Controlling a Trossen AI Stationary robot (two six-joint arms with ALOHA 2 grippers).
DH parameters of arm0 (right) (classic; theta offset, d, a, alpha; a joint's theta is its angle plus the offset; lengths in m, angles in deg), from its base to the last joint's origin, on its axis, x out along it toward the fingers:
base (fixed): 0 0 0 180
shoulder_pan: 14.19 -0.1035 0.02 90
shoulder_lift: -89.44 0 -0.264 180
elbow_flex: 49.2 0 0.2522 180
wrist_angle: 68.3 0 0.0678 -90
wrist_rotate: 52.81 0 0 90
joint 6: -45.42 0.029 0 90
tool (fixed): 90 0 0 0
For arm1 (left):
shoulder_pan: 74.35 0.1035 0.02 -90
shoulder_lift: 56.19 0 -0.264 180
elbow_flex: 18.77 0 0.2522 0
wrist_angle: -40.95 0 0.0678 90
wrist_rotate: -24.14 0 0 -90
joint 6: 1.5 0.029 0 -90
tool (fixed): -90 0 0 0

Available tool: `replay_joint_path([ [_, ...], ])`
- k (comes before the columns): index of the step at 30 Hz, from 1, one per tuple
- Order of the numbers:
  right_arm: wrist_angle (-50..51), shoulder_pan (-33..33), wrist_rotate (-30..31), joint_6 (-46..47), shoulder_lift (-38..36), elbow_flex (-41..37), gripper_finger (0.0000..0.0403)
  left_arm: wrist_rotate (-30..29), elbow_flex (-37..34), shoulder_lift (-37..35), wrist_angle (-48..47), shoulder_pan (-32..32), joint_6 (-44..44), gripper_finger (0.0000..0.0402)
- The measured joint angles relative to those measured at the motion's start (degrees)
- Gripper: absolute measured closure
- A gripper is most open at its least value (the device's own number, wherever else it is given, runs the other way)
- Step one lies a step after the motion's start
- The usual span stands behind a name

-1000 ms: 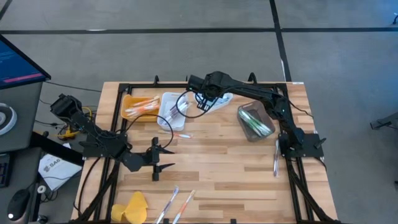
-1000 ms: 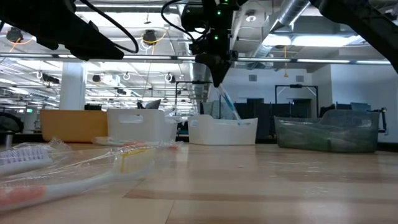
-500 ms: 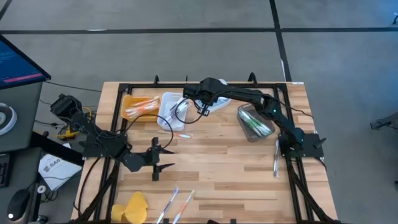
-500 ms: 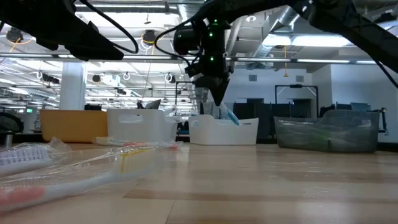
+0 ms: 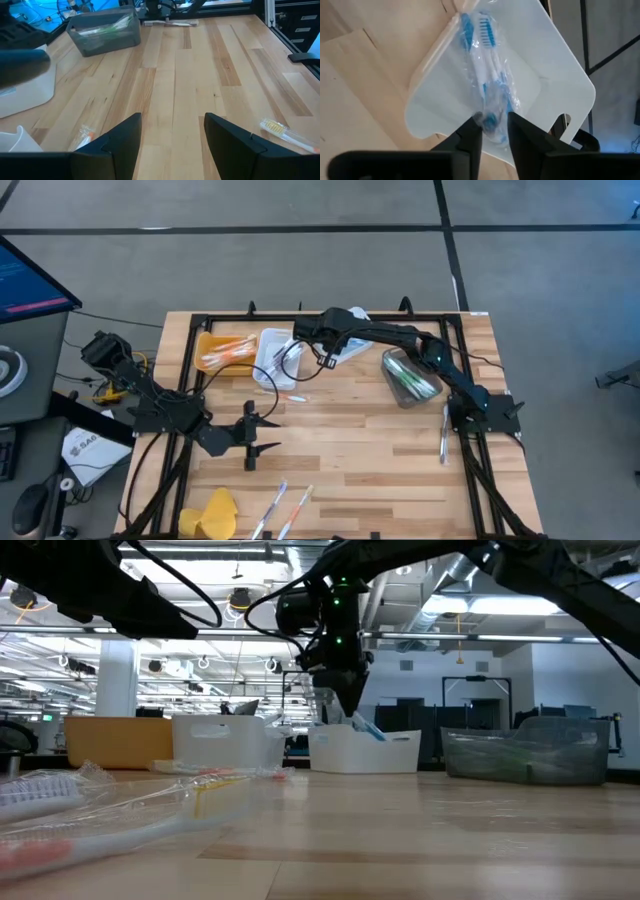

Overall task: Pick & Place Toothbrushes
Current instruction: Put the blue toothbrush into the right white bin, then put the orange toothbrush into the yellow bin

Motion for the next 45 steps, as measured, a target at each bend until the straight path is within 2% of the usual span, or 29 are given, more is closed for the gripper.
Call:
replay_joint_path([
  [10,-1.0,-0.5,0.2,-0.3,0.0,0.3,0.0213,0.0,0.0,0.0,-0.3,0.0,-0.2,0.0192],
  [17,0.8,-1.4,0.3,-1.3,0.0,4.6,0.0154,0.0,0.0,0.0,-0.4,0.0,-0.2,0.0192],
  [24,3.4,-4.9,0.2,-0.3,-5.7,5.0,0.0148,0.0,0.0,0.0,-0.5,0.0,-0.2,0.0192],
  [31,9.8,-13.3,0.0,5.5,-12.0,5.0,0.0148,0.0,0.0,0.0,-0.9,0.0,-0.2,0.0192],
  [37,9.7,-23.1,-4.6,6.0,-15.3,4.7,0.0147,0.0,-1.9,0.0,-0.9,0.0,-2.0,0.0192],
  [40,8.9,-27.2,-4.9,5.7,-15.3,4.7,0.0147,0.0,-2.1,0.0,-0.8,0.0,-2.0,0.0192],
  [45,1.0,-30.3,-5.3,0.3,-13.9,4.6,0.0147,0.0,-2.1,0.0,-0.4,0.0,-2.0,0.0192],
])
